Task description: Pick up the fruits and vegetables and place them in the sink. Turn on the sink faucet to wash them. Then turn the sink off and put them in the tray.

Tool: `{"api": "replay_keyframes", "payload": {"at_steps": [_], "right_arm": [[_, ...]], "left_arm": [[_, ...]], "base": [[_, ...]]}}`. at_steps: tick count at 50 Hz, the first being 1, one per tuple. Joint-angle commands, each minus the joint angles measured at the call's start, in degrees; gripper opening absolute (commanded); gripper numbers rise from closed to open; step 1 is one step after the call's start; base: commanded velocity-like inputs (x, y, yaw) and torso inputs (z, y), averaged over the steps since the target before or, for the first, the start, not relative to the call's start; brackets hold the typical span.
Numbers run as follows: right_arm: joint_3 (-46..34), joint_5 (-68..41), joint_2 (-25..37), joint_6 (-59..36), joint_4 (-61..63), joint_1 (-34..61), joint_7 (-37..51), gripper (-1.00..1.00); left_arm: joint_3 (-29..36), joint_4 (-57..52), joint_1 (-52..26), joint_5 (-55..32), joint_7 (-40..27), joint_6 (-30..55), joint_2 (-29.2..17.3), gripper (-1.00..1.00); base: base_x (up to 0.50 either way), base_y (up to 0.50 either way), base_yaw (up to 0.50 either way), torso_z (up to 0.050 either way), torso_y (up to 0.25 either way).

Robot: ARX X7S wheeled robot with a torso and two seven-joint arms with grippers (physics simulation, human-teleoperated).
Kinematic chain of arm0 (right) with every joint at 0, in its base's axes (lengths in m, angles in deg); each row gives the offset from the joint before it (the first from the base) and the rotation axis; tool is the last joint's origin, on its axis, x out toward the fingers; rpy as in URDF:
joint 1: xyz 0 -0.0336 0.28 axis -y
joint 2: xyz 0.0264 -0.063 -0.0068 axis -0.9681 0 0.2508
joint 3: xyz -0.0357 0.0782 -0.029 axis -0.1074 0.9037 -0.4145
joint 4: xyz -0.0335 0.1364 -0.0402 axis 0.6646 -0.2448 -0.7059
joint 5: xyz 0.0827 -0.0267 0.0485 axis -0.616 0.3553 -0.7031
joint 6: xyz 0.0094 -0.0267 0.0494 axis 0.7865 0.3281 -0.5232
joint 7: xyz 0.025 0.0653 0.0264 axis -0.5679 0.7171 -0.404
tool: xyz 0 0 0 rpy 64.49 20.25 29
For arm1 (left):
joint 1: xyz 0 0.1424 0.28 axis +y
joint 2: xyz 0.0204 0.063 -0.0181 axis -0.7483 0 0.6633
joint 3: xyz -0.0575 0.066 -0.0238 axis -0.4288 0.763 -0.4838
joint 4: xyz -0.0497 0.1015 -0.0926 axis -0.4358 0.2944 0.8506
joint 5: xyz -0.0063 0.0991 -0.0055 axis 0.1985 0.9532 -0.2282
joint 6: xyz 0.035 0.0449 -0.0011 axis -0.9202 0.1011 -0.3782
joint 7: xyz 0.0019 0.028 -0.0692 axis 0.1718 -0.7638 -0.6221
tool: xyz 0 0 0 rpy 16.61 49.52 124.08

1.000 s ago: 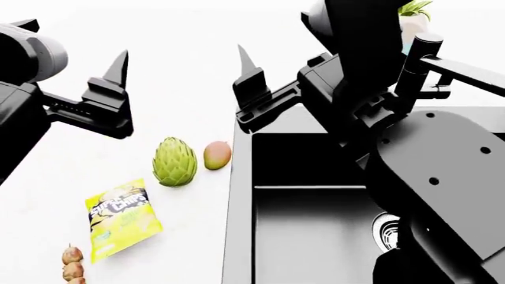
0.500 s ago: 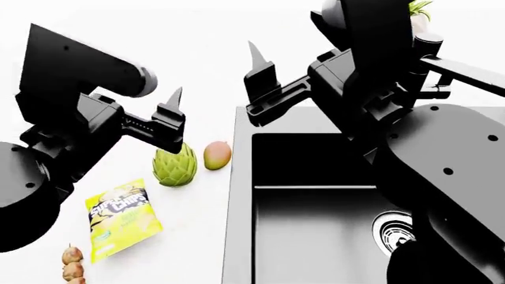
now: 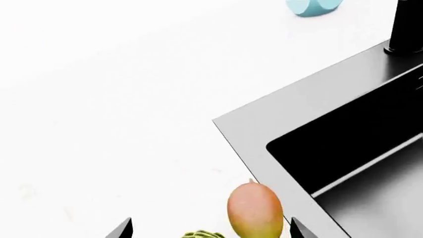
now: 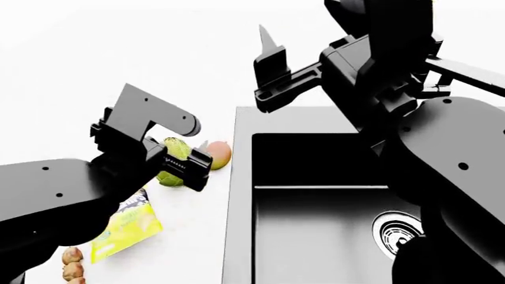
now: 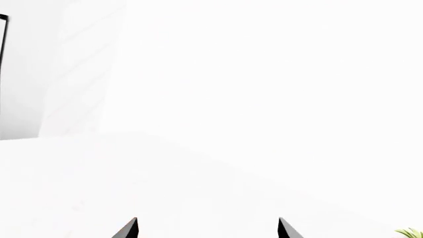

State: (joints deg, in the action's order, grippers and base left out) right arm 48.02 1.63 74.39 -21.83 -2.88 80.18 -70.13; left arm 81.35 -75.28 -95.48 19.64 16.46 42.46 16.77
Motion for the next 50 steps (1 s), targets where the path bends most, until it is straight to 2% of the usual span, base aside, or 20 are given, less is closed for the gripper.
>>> {"api": "replay_keyframes", "payload": {"at_steps": [1,24,35,36,45,50], "right_arm": [[-0.12,-0.43,0.39,1.34,-0.56,-0.21,0.65,1.00],[-0.41,-1.00,1.37,4.44,-1.69,-2.25,1.08,1.00],[-0.78,-1.37,1.47,4.94,-2.19,-2.08,1.50,1.00],[-0.84,-1.39,1.49,5.01,-2.27,-2.04,1.52,1.00],[-0.21,-2.16,1.56,4.44,-1.84,-1.74,2.08,1.00],[0.01,-2.52,1.60,4.32,-1.48,-2.05,2.44,1.00]], "left_arm": [[4.25,3.00,1.78,4.00,2.41,-2.59,-0.04,1.00],[11.44,15.08,2.30,14.08,5.52,-9.91,2.02,1.00],[12.76,14.87,3.45,13.62,5.75,-8.59,1.17,1.00],[12.70,14.79,3.36,13.55,5.77,-8.57,1.10,-1.00],[10.77,10.98,1.67,11.71,4.59,-7.41,0.06,-1.00],[6.53,5.40,-1.60,7.10,2.03,-3.88,-0.84,-1.00]], "base": [[0.00,0.00,0.00,0.000,0.000],[0.00,0.00,0.00,0.000,0.000],[0.00,0.00,0.00,0.000,0.000],[0.00,0.00,0.00,0.000,0.000],[0.00,0.00,0.00,0.000,0.000],[0.00,0.00,0.00,0.000,0.000]]}}
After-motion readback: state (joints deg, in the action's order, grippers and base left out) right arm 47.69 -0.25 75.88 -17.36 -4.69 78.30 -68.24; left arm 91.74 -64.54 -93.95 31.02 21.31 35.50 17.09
